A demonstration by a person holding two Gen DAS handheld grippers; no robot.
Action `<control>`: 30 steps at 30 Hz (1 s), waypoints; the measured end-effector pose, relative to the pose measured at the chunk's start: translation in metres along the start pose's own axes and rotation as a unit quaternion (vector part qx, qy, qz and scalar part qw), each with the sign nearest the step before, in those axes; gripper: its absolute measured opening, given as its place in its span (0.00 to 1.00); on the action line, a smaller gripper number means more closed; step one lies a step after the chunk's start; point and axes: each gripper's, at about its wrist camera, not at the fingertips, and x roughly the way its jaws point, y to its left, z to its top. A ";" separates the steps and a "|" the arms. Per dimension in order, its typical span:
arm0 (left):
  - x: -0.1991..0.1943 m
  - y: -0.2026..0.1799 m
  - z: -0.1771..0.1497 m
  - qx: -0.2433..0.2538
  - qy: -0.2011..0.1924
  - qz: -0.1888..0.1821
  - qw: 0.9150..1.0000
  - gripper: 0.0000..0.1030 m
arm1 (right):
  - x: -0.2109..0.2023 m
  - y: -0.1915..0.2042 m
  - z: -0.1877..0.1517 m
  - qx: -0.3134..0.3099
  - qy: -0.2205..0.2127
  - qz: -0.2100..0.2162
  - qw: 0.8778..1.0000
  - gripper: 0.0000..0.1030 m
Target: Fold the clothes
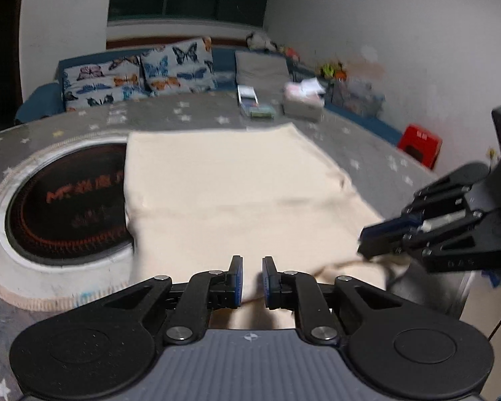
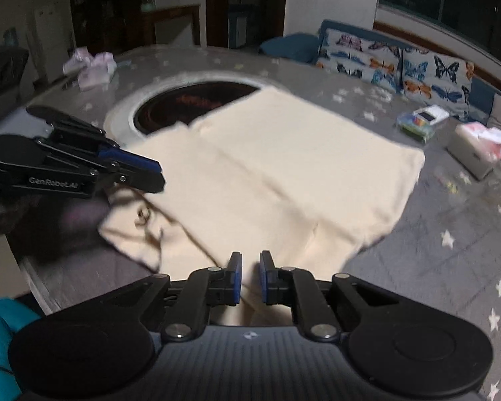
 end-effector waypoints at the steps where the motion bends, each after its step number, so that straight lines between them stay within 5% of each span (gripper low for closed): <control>1: 0.001 0.000 -0.002 0.002 0.005 0.003 1.000 0.14 | -0.001 0.001 -0.001 0.000 -0.002 0.000 1.000 0.09; 7: -0.029 0.005 -0.012 0.035 0.001 0.003 0.999 0.20 | -0.004 0.002 -0.003 0.000 -0.006 -0.002 1.000 0.13; 10: -0.036 -0.005 -0.023 0.086 0.000 0.010 0.996 0.41 | -0.003 0.001 -0.003 -0.002 -0.005 -0.002 1.000 0.13; 17: -0.042 -0.032 -0.050 0.216 -0.005 0.030 0.976 0.41 | -0.011 0.010 -0.002 -0.027 -0.002 -0.004 1.000 0.22; 19: -0.038 -0.039 -0.054 0.241 -0.010 0.029 0.970 0.40 | -0.015 0.013 -0.002 -0.036 -0.002 -0.007 0.999 0.22; 23: -0.029 -0.044 -0.053 0.260 -0.029 0.031 0.965 0.19 | -0.024 0.017 -0.003 -0.053 -0.002 -0.012 0.999 0.26; 24: -0.029 -0.042 -0.051 0.257 -0.031 0.029 0.966 0.12 | -0.026 0.019 -0.004 -0.061 -0.002 -0.013 0.998 0.29; 30: -0.032 -0.025 -0.021 0.198 -0.054 0.018 0.979 0.08 | -0.038 0.039 -0.010 -0.140 0.003 -0.018 0.990 0.49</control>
